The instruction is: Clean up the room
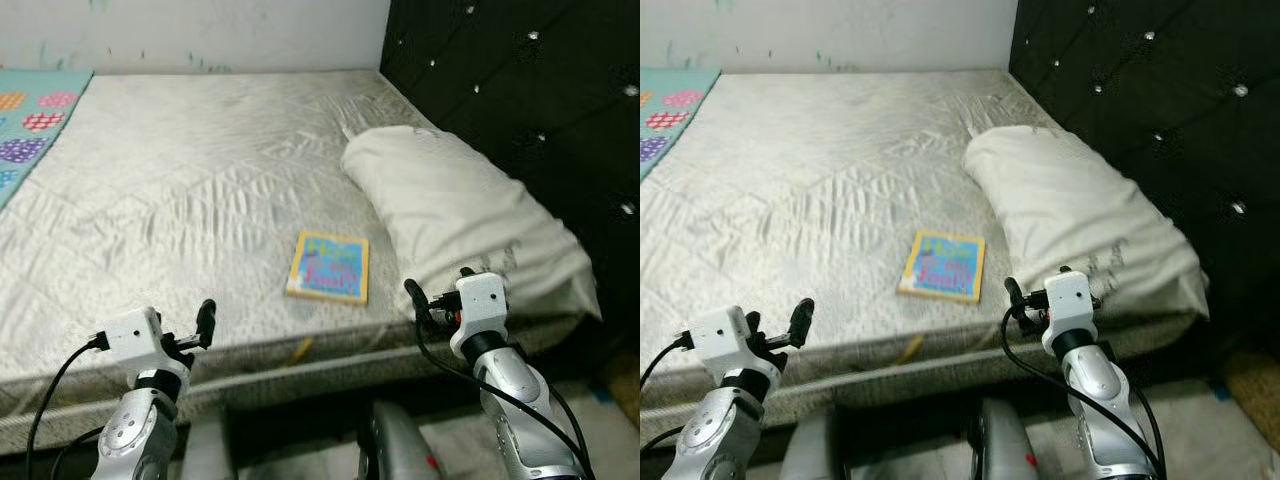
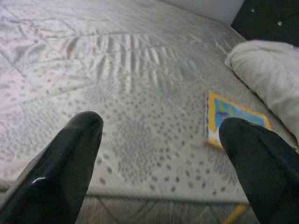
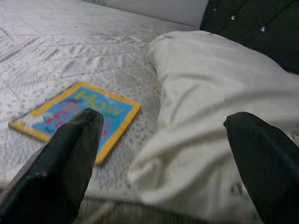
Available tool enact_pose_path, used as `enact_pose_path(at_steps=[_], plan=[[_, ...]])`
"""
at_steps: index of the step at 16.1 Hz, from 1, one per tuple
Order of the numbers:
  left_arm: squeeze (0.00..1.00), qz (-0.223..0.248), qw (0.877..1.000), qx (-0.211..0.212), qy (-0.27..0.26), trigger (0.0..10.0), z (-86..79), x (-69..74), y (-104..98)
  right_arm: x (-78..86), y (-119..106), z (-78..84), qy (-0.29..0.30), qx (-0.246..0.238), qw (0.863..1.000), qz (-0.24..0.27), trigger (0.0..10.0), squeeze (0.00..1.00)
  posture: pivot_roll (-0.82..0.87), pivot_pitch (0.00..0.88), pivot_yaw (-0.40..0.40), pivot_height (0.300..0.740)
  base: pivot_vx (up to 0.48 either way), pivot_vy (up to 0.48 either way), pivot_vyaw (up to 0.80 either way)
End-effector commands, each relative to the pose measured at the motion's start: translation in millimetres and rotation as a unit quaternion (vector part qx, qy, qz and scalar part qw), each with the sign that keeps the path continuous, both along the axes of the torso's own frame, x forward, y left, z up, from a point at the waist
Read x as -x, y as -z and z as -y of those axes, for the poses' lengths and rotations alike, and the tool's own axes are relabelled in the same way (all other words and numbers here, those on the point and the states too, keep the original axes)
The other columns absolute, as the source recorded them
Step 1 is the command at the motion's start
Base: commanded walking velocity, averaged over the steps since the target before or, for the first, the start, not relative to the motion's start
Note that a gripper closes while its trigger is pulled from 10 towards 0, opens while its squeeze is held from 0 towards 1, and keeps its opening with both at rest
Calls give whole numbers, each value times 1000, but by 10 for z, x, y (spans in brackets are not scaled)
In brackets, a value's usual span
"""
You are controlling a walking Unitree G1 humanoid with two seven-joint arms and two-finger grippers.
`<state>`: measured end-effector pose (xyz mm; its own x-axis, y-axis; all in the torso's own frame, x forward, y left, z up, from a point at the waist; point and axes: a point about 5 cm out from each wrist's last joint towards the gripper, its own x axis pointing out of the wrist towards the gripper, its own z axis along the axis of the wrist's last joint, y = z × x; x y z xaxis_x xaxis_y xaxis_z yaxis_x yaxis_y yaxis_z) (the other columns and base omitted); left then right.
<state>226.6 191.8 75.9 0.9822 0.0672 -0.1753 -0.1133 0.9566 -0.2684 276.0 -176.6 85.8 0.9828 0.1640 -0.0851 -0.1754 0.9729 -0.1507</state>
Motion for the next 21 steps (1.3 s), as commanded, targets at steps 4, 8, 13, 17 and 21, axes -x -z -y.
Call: enact_pose_path(at_steps=[4, 8, 13, 17, 21], plan=[[0, 8, 1000, -2, 0, 10000, 4, -13, -15, -7, -40, 39, -2, 8, 1000, 9, 10000, 0, -83, 0, -46, 530, 0, 0, 0], [0, 7, 1000, -4, -4, 10000, -1, -4, -18, -10, -56, 14, -16, 13, 1000, 15, 10000, 0, -81, 0, -48, 530, 354, 0, 0], [0, 6, 1000, -7, -9, 10000, -11, 33, -25, -52, -92, -38, -38, 15, 999, 19, 10000, 0, -73, 0, -56, 530, 409, 0, 0], [0, -9, 1000, -10, -21, 10000, -18, 84, -2, -40, -103, -152, -68, 27, 997, 24, 10000, 0, -62, 20, -69, 530, 83, 0, 0], [0, -14, 999, -13, -31, 10000, -14, 99, -14, 11, -82, -187, -74, 21, 997, 18, 10000, 0, -56, 63, -68, 530, 0, 0, 0]])
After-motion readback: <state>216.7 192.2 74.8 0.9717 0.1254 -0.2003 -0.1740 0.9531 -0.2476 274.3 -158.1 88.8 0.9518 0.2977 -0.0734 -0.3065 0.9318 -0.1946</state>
